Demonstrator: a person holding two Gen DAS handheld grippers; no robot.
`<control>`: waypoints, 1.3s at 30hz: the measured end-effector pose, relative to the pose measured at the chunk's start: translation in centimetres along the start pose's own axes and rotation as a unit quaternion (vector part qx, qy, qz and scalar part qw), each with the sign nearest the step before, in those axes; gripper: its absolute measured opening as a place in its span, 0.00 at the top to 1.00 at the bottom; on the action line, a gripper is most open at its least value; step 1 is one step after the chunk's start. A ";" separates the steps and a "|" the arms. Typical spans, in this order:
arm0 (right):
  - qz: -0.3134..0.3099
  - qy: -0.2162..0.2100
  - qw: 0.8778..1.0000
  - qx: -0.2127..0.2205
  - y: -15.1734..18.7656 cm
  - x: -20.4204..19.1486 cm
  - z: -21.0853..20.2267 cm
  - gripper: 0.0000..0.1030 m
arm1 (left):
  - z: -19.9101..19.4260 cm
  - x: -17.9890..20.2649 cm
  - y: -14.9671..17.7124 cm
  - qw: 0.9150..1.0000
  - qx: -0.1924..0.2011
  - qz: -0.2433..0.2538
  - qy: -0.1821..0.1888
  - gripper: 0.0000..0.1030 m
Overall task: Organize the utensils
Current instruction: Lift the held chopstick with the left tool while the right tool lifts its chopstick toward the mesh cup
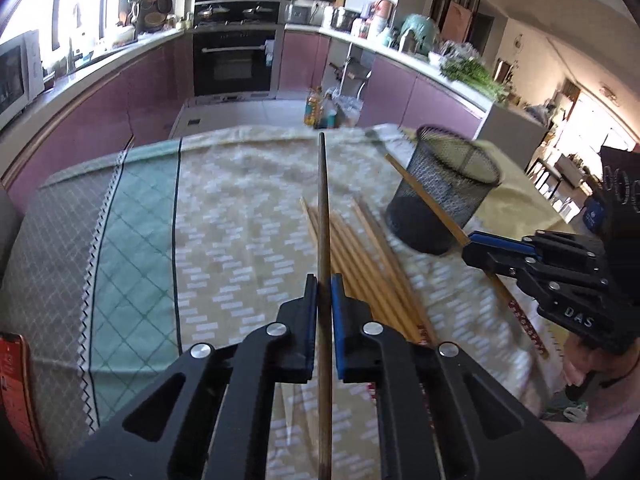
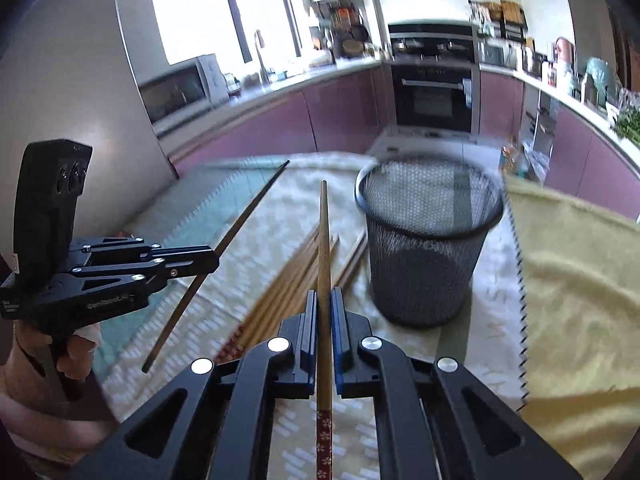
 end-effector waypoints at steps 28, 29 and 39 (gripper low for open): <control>0.023 -0.059 0.984 0.166 -6.2 2.2 -7.1 0.94 | -6.0 7.5 -9.1 0.984 0.141 0.020 0.104 0.93; 0.022 -0.056 0.983 0.173 -6.7 2.4 -7.2 0.94 | -5.9 7.7 -9.5 0.984 0.147 0.024 0.098 0.93; 0.021 -0.019 0.970 0.241 -10.7 4.3 -6.5 0.95 | -4.3 10.5 -13.3 0.978 0.192 0.028 0.076 0.93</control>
Point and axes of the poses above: each gripper's, at about its wrist camera, not at the fingertips, and z roughly the way its jaws point, x to its right, y to its underside, the point moved 4 cm from there along z, roughly the way its jaws point, and after that the axes turned 3 degrees about x, right-handed, at the moved point
